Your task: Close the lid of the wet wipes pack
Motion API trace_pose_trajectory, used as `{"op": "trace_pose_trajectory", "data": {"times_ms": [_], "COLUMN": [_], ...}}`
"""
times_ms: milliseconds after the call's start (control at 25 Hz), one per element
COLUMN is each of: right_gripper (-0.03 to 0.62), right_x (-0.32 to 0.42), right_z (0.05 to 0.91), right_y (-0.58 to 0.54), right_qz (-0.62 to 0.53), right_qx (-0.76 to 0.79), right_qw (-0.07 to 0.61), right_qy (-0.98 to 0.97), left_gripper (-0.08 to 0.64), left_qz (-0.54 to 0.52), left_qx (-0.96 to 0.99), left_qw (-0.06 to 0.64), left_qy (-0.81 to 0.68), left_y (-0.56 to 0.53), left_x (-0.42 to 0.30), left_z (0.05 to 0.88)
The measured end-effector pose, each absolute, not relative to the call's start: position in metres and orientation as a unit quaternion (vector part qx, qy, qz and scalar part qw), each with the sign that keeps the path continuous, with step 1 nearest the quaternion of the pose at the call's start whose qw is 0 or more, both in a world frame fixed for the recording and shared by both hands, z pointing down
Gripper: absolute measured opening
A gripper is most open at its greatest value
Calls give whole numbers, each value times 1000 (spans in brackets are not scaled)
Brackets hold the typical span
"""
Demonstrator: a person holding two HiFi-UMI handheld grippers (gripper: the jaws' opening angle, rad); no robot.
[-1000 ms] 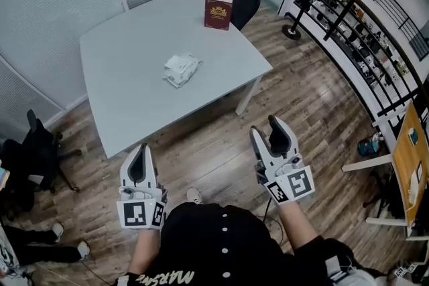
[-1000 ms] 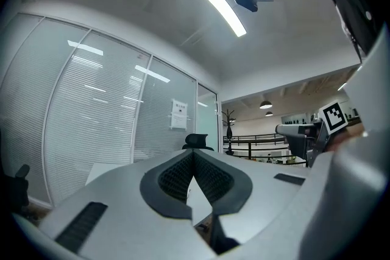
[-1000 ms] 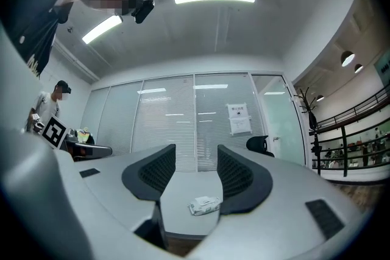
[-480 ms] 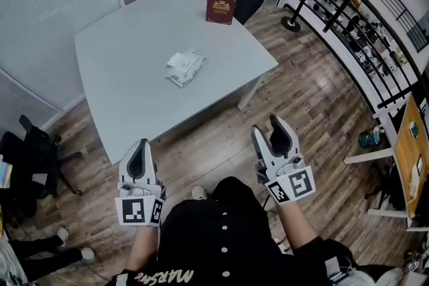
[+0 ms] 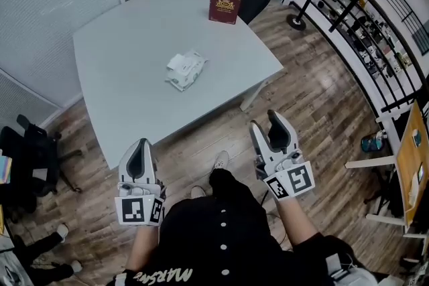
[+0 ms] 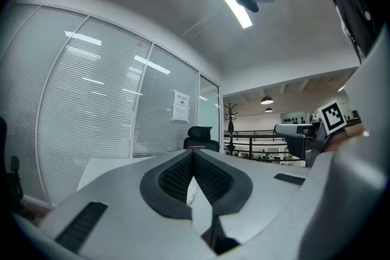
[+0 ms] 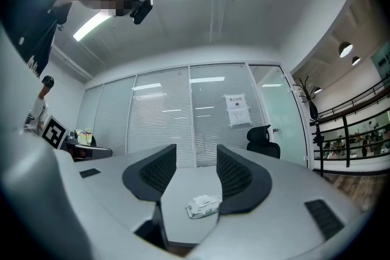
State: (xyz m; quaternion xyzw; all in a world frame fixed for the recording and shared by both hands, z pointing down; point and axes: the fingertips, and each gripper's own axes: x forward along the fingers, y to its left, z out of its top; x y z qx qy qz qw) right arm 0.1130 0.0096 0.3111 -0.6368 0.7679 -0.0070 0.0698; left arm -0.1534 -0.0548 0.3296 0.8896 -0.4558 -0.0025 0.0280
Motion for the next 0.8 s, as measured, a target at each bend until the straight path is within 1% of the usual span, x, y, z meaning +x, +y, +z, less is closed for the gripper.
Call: {"op": "trace_pose_trajectory", "data": {"times_ms": [800], "right_gripper": [201], "right_x": [187], "right_z": [321], "right_y": [-111], "right_qz": [-23], "right_qx": [-607], "right_qw": [73], "right_qy": [791], "left_gripper": [6], "left_qz": [7], "left_qx": [877], "left_qw": [19], "left_qy": [-480], "left_y": [-161], "left_x": [-74], "left_z": [326]}}
